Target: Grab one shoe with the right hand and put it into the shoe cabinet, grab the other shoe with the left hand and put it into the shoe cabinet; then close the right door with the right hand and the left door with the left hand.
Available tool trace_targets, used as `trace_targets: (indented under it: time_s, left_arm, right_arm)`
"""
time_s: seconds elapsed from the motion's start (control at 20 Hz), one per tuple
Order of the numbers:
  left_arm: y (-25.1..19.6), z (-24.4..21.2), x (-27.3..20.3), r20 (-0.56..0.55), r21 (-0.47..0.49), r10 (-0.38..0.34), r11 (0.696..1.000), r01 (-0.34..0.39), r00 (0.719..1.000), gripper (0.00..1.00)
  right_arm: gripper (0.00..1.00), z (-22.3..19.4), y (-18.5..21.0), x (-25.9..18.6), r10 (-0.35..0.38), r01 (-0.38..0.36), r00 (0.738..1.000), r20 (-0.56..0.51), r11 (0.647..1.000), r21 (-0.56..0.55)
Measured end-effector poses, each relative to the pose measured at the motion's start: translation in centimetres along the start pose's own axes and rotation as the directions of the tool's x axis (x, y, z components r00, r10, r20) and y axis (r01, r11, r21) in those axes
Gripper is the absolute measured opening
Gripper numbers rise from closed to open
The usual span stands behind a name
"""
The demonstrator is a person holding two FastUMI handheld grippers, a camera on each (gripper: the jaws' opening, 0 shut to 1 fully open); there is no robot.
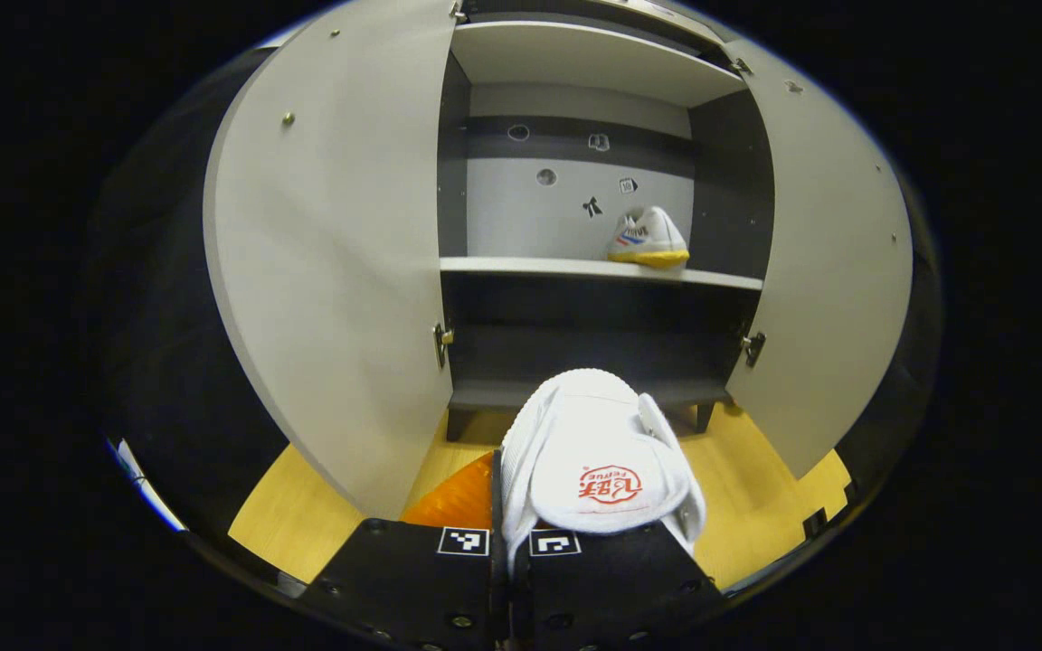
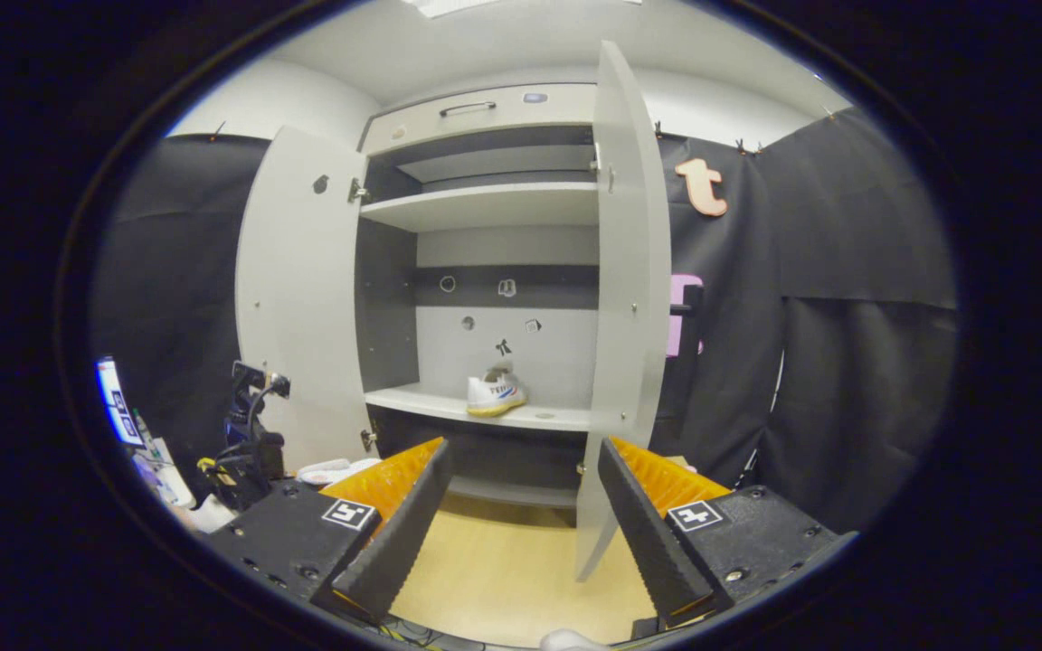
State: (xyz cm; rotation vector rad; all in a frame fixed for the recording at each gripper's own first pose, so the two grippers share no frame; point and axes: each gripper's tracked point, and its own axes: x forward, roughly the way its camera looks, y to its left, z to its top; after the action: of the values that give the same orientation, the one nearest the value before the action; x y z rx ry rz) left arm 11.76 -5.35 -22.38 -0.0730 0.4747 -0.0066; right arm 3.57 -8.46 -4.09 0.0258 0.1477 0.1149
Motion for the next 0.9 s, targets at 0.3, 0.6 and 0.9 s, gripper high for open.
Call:
trace_targets:
  time_s: [0.3,0.6,0.9]
  left_arm:
    - [-1.2,10.4,2.5,0.099,-0.003,0.007,1.000,-0.007,0.995,0.12]
    - [-2.2,21.4,8.2,0.223,0.027,0.015,0.999,-0.021,0.975,0.12]
    - [-2.5,26.7,17.0,0.229,-0.040,0.063,0.998,-0.055,0.971,0.12]
  right_arm:
    - [1.00,1.6,1.7,1.0,0.060,-0.060,0.997,0.057,0.998,-0.004]
    - [1.00,1.4,3.3,2.3,0.113,-0.115,0.992,0.055,0.993,0.025]
    - [1.00,0.8,2.4,3.5,0.087,-0.087,0.996,0.028,0.996,0.015]
